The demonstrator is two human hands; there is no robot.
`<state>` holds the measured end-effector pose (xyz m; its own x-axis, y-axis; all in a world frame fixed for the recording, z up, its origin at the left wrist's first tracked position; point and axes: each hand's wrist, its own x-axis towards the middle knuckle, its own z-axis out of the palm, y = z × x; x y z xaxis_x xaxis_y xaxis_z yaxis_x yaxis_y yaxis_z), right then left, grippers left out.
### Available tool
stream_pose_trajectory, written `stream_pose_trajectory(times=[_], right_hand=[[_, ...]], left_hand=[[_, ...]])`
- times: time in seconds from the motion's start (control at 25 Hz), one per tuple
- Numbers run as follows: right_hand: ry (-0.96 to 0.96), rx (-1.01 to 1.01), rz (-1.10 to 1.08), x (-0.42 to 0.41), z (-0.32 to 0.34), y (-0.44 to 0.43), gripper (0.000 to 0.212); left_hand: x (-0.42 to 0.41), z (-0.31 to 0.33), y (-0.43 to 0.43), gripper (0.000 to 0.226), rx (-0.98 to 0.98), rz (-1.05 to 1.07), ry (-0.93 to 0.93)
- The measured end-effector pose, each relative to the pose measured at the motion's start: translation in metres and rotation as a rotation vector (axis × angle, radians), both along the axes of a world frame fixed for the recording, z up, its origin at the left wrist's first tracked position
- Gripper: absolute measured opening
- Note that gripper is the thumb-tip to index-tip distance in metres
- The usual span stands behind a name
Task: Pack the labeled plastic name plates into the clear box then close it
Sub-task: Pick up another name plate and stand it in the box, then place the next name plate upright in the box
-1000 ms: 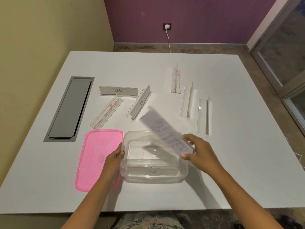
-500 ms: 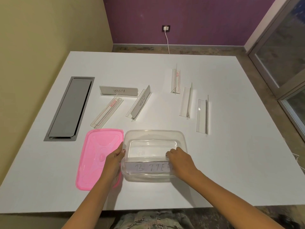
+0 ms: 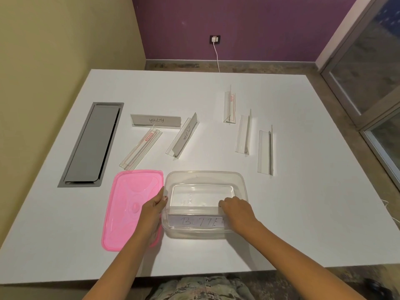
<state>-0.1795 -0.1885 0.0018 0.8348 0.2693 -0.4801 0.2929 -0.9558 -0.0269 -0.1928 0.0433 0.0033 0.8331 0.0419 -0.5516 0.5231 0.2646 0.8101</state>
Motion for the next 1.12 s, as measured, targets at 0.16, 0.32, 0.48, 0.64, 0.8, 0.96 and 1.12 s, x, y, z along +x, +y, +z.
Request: stream_pose_trajectory(times=[0.16,0.32,0.48,0.64,0.8,0.96,1.12], right_hand=[[-0.055,0.212,-0.134,-0.003,0.005,0.0,0.039],[-0.506,0.522,-0.297,0.006,0.022,-0.013,0.018],[-0.625,0.598,-0.564,0.043,0.024,-0.048,0.012],[-0.549,0.446,-0.818,0.084,0.007,-0.084,0.025],[-0.273,0.297,-0.945,0.099,-0.009,-0.104,0.028],[-0.195,0.313,-1.024,0.101,-0.017,-0.115,0.028],[-0.178,0.265,-0.967,0.105,-0.018,-0.126,0.03]], left_hand=[[0.0,0.0,0.002,0.04,0.022,-0.01,0.006],[0.001,-0.002,0.002,0.041,0.053,-0.012,0.005],[0.001,-0.003,0.002,0.041,0.076,-0.022,0.005],[0.0,0.003,-0.001,0.04,0.076,-0.027,0.005],[0.001,0.0,-0.002,0.04,0.107,0.003,0.02],[0.0,-0.004,-0.005,0.04,0.119,0.037,0.019],[0.001,-0.002,-0.007,0.038,0.109,0.054,0.023]])
